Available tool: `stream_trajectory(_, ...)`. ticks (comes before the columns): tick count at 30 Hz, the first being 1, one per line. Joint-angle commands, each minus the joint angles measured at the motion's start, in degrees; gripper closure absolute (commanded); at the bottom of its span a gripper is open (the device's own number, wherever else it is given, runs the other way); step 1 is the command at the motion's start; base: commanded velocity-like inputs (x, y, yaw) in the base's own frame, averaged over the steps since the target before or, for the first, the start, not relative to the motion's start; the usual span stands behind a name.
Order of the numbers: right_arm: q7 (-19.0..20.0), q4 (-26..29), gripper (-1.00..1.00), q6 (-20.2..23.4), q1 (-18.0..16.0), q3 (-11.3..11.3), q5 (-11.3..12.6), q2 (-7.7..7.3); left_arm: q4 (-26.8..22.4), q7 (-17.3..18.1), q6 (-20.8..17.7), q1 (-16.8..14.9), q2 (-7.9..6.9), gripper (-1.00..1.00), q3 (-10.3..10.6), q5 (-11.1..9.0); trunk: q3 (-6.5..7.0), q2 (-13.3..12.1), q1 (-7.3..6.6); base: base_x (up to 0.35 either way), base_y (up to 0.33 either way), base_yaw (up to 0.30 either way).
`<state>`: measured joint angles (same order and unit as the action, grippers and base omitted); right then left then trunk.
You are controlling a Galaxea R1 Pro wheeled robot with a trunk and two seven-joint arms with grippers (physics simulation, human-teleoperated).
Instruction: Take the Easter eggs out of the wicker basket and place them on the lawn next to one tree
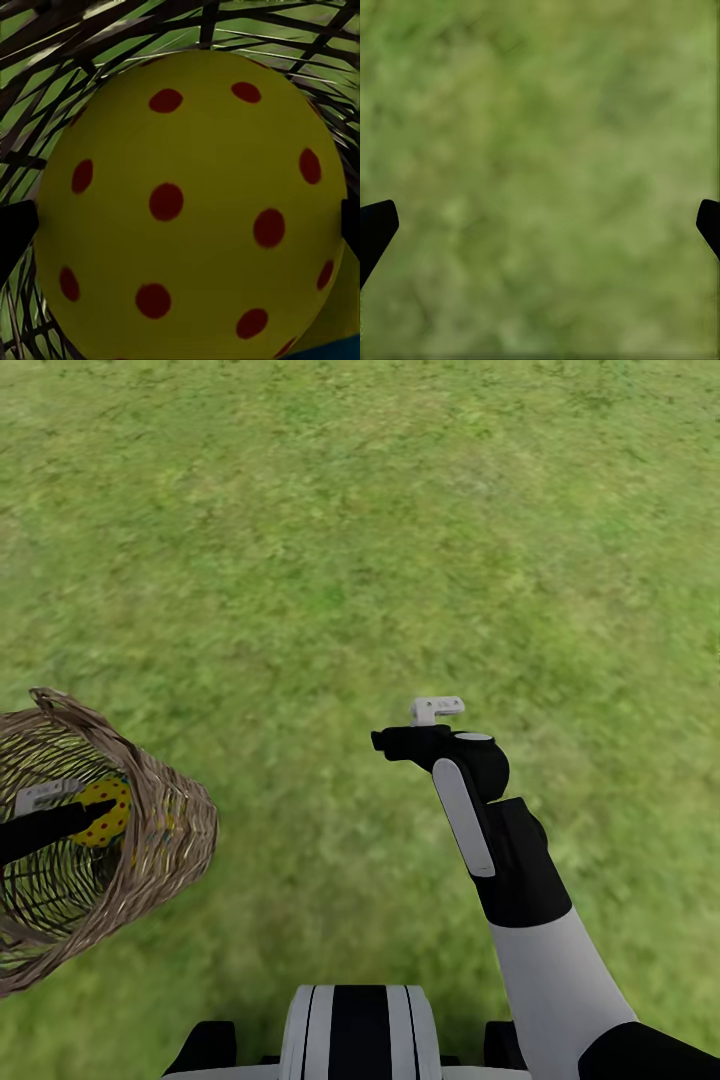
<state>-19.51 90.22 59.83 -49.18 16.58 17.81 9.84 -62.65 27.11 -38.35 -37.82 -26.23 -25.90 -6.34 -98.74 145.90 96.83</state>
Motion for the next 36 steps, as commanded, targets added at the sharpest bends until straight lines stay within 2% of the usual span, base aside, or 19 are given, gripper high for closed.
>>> stream_trajectory(1, -0.59, 0.04, -1.0, 0.17, -0.04, 0.04, 0.56, 0.0, 3.75, 0.13, -0.8, 0.03, 0.03, 1.0, 0.85, -1.42, -0.04, 0.01, 0.0, 0.0, 0.0, 0.0)
stream_trajectory(16, -0.56, -0.07, -1.0, 0.17, -0.04, 0.04, 0.56, 0.0, 3.68, 0.22, -0.76, 0.03, 0.03, 1.0, 0.85, -1.47, 0.85, -0.04, -0.1, 0.0, 0.0, 0.0)
stream_trajectory(36, -0.55, -0.22, -1.0, 0.17, -0.04, 0.04, 0.56, 0.0, 3.25, 0.37, -0.76, 0.1, 0.03, 1.0, 0.85, -1.4, 5.28, -0.31, -0.62, 0.0, 0.0, 0.0)
